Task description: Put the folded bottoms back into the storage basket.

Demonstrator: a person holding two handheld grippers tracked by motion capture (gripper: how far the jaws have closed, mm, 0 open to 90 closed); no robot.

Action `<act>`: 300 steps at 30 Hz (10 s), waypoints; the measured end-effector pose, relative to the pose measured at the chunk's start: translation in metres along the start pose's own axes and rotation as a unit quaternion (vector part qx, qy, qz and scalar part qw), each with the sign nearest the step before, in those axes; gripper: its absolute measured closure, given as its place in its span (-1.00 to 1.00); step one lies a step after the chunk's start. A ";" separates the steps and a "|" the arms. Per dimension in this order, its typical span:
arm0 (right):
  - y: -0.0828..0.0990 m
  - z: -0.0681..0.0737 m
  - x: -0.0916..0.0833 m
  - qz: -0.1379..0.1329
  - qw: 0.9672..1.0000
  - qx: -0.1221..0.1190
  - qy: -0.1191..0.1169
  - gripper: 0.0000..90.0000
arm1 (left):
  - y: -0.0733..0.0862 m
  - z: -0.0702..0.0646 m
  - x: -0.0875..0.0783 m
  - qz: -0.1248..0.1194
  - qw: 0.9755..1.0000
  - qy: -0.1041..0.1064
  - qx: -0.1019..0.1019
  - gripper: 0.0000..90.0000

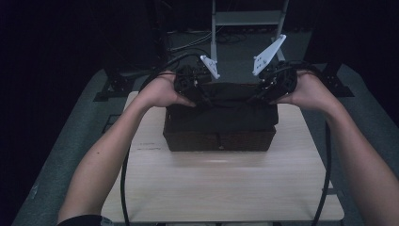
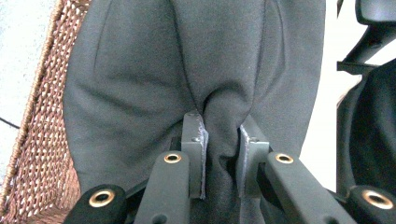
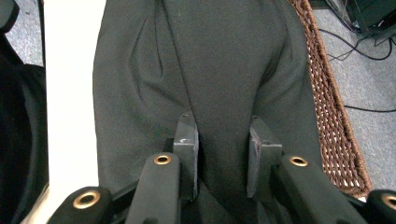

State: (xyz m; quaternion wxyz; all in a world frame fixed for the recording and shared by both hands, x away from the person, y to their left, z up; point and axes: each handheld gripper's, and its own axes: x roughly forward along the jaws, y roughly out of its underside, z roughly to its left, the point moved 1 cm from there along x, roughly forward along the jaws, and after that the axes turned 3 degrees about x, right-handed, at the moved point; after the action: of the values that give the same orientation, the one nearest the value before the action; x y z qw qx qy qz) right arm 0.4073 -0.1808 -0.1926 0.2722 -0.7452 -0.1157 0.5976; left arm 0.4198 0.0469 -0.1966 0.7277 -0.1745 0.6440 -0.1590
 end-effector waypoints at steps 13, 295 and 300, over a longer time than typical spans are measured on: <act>-0.008 -0.019 -0.002 0.003 1.000 0.007 0.006 0.54 | -0.005 0.020 -0.005 0.004 1.000 -0.009 0.000 0.70; 0.142 -0.048 0.113 -0.057 0.981 0.183 0.032 0.35 | 0.115 0.041 0.112 -0.083 0.984 -0.056 -0.145 -0.25; 0.152 -0.041 0.104 -0.070 0.979 0.188 0.035 0.30 | 0.121 0.033 0.110 -0.095 0.982 -0.061 -0.152 -0.29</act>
State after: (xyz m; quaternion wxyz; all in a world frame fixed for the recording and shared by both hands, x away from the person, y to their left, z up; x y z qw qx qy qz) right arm 0.4504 -0.2656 -0.3560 0.4523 -0.6912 -0.0431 0.5619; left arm 0.4671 0.1062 -0.3458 0.7123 -0.3528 0.5955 -0.1165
